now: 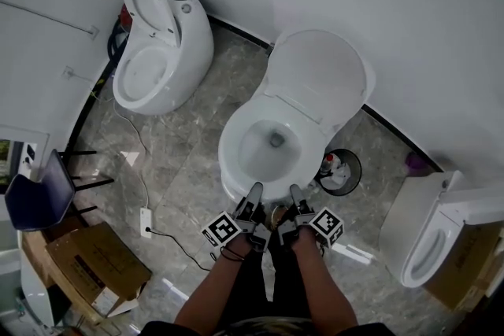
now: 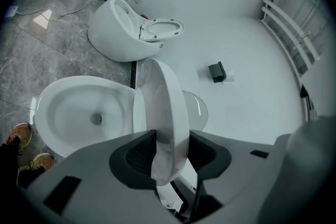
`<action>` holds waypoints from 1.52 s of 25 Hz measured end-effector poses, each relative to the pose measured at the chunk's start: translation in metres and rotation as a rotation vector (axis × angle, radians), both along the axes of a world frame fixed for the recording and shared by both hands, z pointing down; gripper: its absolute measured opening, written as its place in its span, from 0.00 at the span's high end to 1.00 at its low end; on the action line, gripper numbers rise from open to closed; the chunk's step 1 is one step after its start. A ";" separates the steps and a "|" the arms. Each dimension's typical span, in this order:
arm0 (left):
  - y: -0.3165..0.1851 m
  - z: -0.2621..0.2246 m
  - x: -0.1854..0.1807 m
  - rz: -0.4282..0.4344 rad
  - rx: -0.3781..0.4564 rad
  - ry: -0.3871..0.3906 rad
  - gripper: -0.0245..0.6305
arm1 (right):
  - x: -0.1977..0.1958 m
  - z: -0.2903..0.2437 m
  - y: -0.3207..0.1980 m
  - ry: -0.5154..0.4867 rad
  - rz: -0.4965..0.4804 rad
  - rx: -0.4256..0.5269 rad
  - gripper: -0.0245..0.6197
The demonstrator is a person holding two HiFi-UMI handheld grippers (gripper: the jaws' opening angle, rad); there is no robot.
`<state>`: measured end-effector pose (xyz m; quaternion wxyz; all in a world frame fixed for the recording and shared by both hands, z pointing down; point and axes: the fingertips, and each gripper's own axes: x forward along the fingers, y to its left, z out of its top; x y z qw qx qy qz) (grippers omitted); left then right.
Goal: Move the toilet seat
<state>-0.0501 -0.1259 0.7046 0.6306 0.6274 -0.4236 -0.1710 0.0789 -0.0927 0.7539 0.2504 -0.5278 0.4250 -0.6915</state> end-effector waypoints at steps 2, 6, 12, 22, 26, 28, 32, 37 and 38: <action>-0.006 -0.011 0.007 0.009 0.015 -0.004 0.69 | 0.006 -0.009 -0.005 -0.010 0.011 0.014 0.66; -0.024 -0.039 0.024 0.017 0.055 0.037 0.67 | 0.018 -0.028 -0.019 -0.029 0.028 0.047 0.65; -0.038 -0.057 0.035 0.040 0.053 -0.009 0.66 | 0.029 -0.046 -0.031 -0.046 0.044 0.069 0.65; -0.062 -0.080 0.055 0.063 0.048 -0.005 0.65 | 0.044 -0.065 -0.050 -0.082 0.111 0.088 0.65; -0.071 -0.099 0.065 0.105 0.083 -0.006 0.69 | 0.053 -0.076 -0.061 -0.087 0.151 0.099 0.65; -0.076 -0.109 0.071 0.138 0.117 -0.010 0.74 | 0.060 -0.082 -0.068 -0.088 0.190 0.107 0.65; -0.088 -0.117 0.080 0.161 0.139 0.035 0.74 | 0.067 -0.090 -0.077 -0.094 0.257 0.126 0.65; -0.099 -0.118 0.085 0.194 0.138 0.067 0.73 | 0.068 -0.105 -0.087 -0.117 0.366 0.160 0.66; -0.102 -0.120 0.088 0.205 0.145 0.079 0.73 | 0.070 -0.107 -0.089 -0.117 0.390 0.162 0.66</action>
